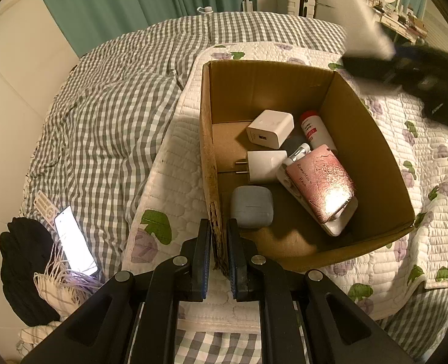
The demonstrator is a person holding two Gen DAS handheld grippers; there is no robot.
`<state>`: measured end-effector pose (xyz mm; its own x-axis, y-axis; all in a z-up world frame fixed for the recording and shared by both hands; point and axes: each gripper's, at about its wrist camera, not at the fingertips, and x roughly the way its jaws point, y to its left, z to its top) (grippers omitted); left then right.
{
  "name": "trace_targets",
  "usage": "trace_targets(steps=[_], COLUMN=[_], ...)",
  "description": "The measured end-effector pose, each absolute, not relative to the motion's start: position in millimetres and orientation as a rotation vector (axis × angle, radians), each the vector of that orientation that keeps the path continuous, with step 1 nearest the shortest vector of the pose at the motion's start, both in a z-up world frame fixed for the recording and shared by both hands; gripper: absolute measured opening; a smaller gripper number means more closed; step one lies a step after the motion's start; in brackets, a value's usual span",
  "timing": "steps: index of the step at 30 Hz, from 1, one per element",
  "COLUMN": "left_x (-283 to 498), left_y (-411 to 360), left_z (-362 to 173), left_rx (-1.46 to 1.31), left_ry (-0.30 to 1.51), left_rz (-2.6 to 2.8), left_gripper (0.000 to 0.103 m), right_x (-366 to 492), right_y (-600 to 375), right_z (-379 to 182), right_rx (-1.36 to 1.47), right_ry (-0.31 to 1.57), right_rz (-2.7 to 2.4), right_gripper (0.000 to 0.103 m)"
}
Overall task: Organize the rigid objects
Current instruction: 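Carry the white device into the box and release it with the right gripper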
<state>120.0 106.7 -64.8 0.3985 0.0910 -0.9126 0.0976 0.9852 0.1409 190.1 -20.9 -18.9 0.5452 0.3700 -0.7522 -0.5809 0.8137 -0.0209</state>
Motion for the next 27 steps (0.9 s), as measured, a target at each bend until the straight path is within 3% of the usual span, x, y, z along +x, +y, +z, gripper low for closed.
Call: trace_targets(steps=[12, 21, 23, 24, 25, 27], left_x=[119, 119, 120, 120, 120, 120], left_y=[107, 105, 106, 105, 106, 106], left_z=[-65, -66, -65, -66, -65, -66], left_rx=[0.173, 0.175, 0.171, 0.169, 0.170, 0.170], left_ry=[1.159, 1.158, 1.158, 1.159, 1.158, 1.158], left_rz=[-0.007, -0.007, -0.008, -0.008, -0.008, -0.009], left_gripper=[0.010, 0.010, 0.010, 0.010, 0.010, 0.010], right_x=[204, 211, 210, 209, 208, 205], right_y=[26, 30, 30, 29, 28, 24], right_z=[-100, -107, -105, -103, -100, -93], right_rx=[-0.396, -0.392, -0.387, -0.385, -0.378, -0.363], right_ry=[0.993, 0.979, 0.970, 0.956, 0.944, 0.920], right_rz=[0.579, 0.562, 0.558, 0.548, 0.542, 0.531], right_gripper=[0.051, 0.051, 0.058, 0.072, 0.076, 0.076])
